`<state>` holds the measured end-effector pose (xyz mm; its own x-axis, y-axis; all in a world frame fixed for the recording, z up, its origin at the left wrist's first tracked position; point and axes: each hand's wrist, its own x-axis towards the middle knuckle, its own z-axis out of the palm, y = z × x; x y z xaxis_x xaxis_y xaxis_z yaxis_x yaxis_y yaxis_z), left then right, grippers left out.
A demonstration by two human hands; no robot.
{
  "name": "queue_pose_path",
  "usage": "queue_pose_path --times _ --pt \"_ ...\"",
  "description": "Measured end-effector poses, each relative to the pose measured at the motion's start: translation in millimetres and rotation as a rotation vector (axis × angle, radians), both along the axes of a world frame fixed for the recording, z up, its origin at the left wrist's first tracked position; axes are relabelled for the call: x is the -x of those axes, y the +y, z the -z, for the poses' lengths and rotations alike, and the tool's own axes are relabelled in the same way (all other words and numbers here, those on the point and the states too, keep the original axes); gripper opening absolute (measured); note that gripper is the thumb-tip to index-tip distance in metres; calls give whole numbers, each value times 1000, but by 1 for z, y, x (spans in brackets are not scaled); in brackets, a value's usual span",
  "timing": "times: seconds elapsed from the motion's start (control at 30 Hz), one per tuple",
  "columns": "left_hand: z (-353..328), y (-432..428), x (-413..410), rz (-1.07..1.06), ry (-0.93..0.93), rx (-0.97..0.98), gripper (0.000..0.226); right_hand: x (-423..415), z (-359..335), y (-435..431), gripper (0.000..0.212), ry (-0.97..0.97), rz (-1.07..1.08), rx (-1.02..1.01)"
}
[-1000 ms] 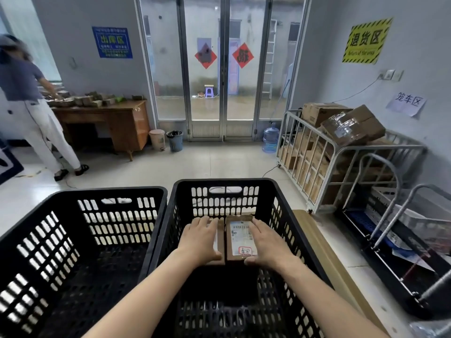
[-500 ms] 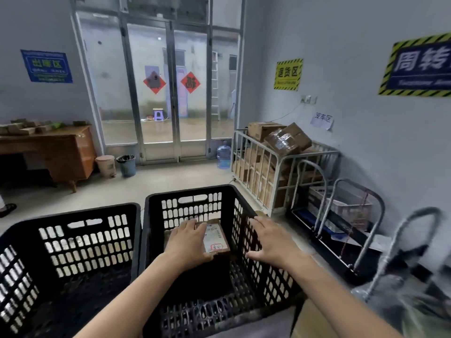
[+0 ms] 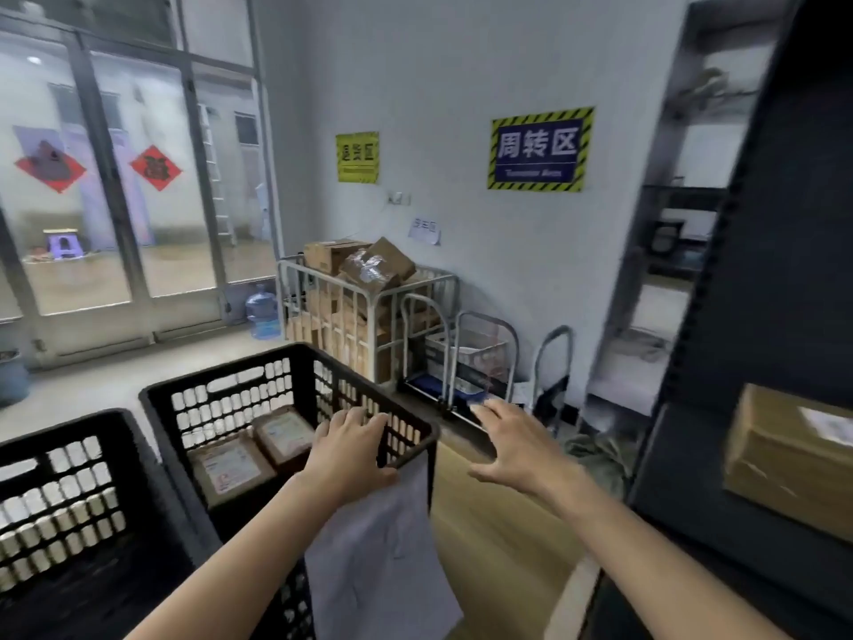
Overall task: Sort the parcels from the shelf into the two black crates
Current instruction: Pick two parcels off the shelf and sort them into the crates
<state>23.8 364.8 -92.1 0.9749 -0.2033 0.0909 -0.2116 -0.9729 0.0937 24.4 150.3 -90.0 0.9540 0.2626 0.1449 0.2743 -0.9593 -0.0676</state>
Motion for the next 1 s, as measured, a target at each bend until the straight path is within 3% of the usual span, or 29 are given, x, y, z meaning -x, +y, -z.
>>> queue_pose_path --times 0.5,1.0 --pt "-28 -155 66 351 -124 -70 61 157 -38 -138 76 -4 374 23" --pt "-45 -325 153 492 -143 -28 65 282 -61 -291 74 7 550 -4"
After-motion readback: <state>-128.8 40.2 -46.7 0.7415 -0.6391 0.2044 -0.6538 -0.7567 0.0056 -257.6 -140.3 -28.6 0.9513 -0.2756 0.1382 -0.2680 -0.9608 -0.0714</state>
